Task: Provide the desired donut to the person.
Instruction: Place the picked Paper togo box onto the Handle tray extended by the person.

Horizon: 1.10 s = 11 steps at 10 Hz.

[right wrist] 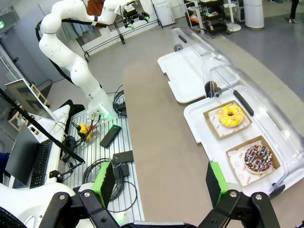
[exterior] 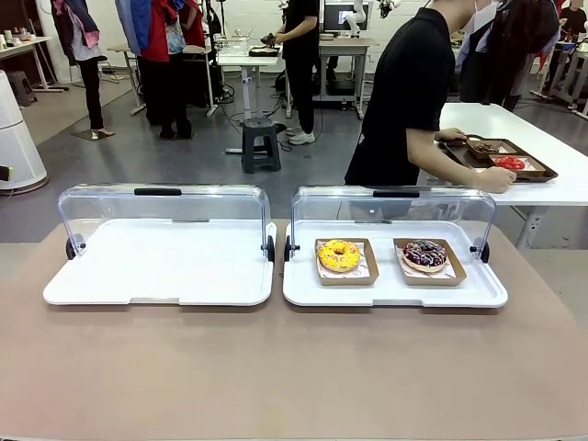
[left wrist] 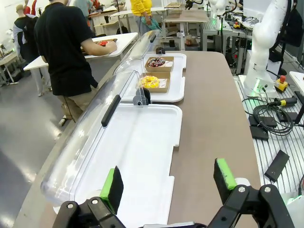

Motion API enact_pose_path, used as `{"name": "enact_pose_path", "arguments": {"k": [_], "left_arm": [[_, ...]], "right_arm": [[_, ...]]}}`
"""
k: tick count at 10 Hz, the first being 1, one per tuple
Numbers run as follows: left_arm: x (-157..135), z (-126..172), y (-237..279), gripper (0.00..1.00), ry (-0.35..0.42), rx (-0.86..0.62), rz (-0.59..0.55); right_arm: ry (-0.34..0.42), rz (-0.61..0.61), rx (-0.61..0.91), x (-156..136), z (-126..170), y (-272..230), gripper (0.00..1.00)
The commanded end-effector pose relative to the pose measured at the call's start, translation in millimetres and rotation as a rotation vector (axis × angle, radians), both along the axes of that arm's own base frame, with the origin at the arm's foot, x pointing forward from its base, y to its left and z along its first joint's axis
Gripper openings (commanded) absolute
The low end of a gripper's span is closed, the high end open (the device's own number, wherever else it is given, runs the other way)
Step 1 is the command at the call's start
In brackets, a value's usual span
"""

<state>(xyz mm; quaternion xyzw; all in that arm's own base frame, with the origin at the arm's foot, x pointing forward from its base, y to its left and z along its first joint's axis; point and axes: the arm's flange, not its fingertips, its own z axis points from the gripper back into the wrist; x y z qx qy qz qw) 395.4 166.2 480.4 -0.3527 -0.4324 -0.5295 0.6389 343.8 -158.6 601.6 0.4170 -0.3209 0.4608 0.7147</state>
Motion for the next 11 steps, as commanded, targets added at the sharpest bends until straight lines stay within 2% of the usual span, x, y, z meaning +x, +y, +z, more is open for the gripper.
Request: {"name": "enact_pose_path", "arguments": {"k": [1,11], "left_arm": [[-1.3,-0.7,1.4,1.00,-0.008,-0.009,0.000],[-1.3,-0.7,1.4,1.00,-0.008,-0.009,0.000]], "right_arm": [[-0.005,0.007,0.012,0.1,0.0,0.4,1.00],[-0.005,0.007,0.012,0.1,0.0,0.4,1.00]]}}
